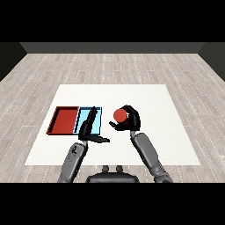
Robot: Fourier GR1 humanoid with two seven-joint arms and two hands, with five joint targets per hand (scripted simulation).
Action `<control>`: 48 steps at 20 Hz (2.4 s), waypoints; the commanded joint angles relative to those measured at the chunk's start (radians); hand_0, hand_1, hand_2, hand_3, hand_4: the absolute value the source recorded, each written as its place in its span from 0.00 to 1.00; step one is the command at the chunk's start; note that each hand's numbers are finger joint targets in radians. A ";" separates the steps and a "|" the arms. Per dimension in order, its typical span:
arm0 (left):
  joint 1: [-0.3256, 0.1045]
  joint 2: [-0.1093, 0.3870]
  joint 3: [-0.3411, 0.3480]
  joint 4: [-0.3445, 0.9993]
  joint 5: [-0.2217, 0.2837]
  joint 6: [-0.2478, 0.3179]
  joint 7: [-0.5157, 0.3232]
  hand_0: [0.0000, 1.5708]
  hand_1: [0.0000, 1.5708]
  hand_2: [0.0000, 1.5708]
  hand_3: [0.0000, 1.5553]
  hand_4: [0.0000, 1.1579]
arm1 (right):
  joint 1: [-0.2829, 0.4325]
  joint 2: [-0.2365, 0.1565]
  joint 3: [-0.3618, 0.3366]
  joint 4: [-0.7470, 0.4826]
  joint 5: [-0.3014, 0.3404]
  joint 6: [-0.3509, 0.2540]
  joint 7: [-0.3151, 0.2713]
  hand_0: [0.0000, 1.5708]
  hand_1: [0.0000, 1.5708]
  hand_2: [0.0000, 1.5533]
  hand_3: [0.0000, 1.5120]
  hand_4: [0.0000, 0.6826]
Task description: Pick the red can and put it in the red box
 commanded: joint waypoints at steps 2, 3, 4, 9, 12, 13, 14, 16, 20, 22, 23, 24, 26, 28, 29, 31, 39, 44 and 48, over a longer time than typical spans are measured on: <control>-0.005 -0.001 -0.086 0.064 -0.015 0.079 -0.017 0.00 0.00 0.00 0.00 0.00 | 0.007 0.002 -0.007 -0.021 -0.014 0.021 -0.013 0.92 0.92 0.92 0.92 0.89; 0.002 -0.001 -0.056 0.026 0.001 0.038 0.023 0.00 0.00 0.00 0.00 0.00 | -0.034 0.002 -0.017 0.079 -0.044 0.030 -0.093 0.92 0.92 0.92 0.92 0.91; -0.063 -0.001 -0.128 0.173 0.020 0.103 -0.064 0.00 0.00 0.00 0.00 0.00 | 0.005 0.002 0.035 0.007 -0.015 -0.006 -0.063 0.92 0.92 0.92 0.92 0.90; -0.044 -0.001 -0.134 0.224 0.056 0.125 -0.095 0.00 0.00 0.00 0.00 0.00 | -0.090 0.002 0.017 0.093 -0.067 -0.003 -0.086 0.92 0.92 0.93 0.92 0.95; -0.127 -0.001 -0.071 0.255 0.088 0.094 -0.050 0.00 0.00 0.00 0.00 0.00 | 0.038 0.002 0.100 -0.033 -0.008 -0.031 -0.074 0.93 0.93 0.93 0.92 0.97; -0.101 -0.001 -0.139 0.290 0.107 0.119 -0.097 0.00 0.00 0.00 0.00 0.00 | 0.000 -0.036 0.027 -0.122 -0.004 0.016 0.050 0.93 0.93 0.93 0.92 0.96; -0.104 -0.001 -0.140 0.228 0.080 0.150 -0.036 0.00 0.00 0.00 0.00 0.00 | 0.000 0.001 0.066 0.019 -0.049 -0.001 -0.127 0.94 0.94 0.93 0.92 0.96; -0.095 -0.001 -0.111 0.267 0.099 0.097 -0.074 0.00 0.00 0.00 0.00 0.00 | 0.030 0.002 0.034 -0.062 0.005 0.028 -0.044 0.93 0.93 0.92 0.92 0.96; -0.113 -0.001 -0.161 0.225 0.112 0.153 -0.015 0.00 0.00 0.00 0.00 0.00 | -0.027 0.002 0.060 -0.004 -0.038 -0.006 -0.059 0.93 0.93 0.92 0.92 0.97; -0.129 -0.001 -0.094 0.336 0.137 0.077 -0.108 0.00 0.00 0.00 0.00 0.00 | 0.028 -0.003 0.058 -0.080 0.001 0.049 -0.051 0.94 0.94 0.92 0.92 0.97; -0.130 -0.001 -0.225 0.270 0.151 0.199 -0.048 0.00 0.00 0.00 0.00 0.00 | 0.030 0.002 0.134 0.011 -0.047 -0.039 -0.143 0.94 0.94 0.93 0.92 0.99; -0.109 -0.001 -0.193 0.289 0.159 0.152 -0.087 0.00 0.00 0.00 0.00 0.00 | 0.000 0.002 0.039 -0.019 -0.020 0.045 -0.079 0.94 0.94 0.93 0.92 0.99; -0.184 -0.001 -0.235 0.384 0.221 0.223 -0.131 0.00 0.00 0.00 0.00 0.00 | 0.017 0.002 0.149 -0.017 -0.053 -0.040 -0.103 0.93 0.93 0.93 0.92 0.98; -0.156 -0.001 -0.212 0.248 0.171 0.199 -0.018 0.00 0.00 0.00 0.00 0.00 | 0.014 0.002 0.178 0.019 -0.111 -0.060 -0.177 0.92 0.92 0.92 0.92 0.96; -0.164 -0.001 -0.183 0.338 0.196 0.140 -0.090 0.00 0.00 0.00 0.00 0.00 | -0.017 0.002 0.188 0.040 -0.124 -0.074 -0.165 0.93 0.93 0.92 0.93 0.96; -0.170 -0.001 -0.171 0.401 0.193 0.135 -0.151 0.00 0.00 0.00 0.00 0.00 | 0.025 0.002 0.206 -0.127 -0.100 -0.104 -0.017 0.94 0.94 0.92 0.93 0.94; -0.156 -0.001 -0.301 0.364 0.253 0.214 -0.145 0.00 0.00 0.00 0.00 0.00 | -0.074 0.002 0.212 0.016 -0.180 -0.125 -0.135 0.97 0.97 0.94 0.94 0.97; -0.253 0.000 -0.302 0.409 0.324 0.236 -0.131 0.00 0.00 0.00 0.00 0.00 | -0.001 0.002 0.222 0.020 -0.141 -0.063 -0.171 0.97 0.97 0.94 0.93 0.95; -0.262 0.000 -0.268 0.422 0.301 0.412 -0.141 0.00 0.00 0.00 0.00 0.71 | -0.059 0.002 0.233 -0.002 -0.149 -0.135 -0.130 0.98 0.98 0.95 0.93 0.95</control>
